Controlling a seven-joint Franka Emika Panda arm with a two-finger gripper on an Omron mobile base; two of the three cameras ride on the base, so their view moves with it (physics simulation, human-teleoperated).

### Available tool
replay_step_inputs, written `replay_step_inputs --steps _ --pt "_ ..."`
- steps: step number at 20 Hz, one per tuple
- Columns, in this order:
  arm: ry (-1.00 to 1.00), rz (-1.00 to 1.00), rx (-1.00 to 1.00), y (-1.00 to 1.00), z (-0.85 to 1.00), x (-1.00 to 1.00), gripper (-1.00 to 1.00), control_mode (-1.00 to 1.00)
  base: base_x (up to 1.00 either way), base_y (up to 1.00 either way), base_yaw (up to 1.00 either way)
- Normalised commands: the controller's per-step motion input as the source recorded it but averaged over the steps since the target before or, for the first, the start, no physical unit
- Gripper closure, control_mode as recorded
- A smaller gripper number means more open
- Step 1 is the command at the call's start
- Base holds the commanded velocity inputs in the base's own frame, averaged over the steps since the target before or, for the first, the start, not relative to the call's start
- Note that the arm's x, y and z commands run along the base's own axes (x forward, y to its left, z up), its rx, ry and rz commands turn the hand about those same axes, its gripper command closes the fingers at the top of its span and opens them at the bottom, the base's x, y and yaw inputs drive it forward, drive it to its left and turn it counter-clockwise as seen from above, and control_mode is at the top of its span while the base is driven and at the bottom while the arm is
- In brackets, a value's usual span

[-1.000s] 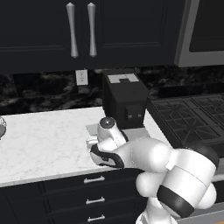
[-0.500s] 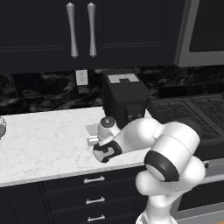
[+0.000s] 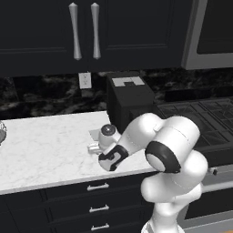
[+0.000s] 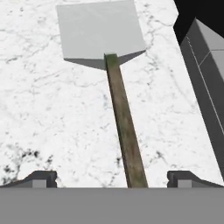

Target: Put the cucumber and garlic in the pot. Retrieve the spatula and lightly stir the vegetables in the pot.

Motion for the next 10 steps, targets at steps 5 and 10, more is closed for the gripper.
replay_step_inputs --steps 5,10 --pt "0.00 0.00 0.00 0.16 -0.09 0.00 -1.00 -1.00 0.00 0.00 0.00" --pt "0.00 0.00 0.00 0.03 -0.11 0.00 1.00 -1.00 0.00 0.00 0.00"
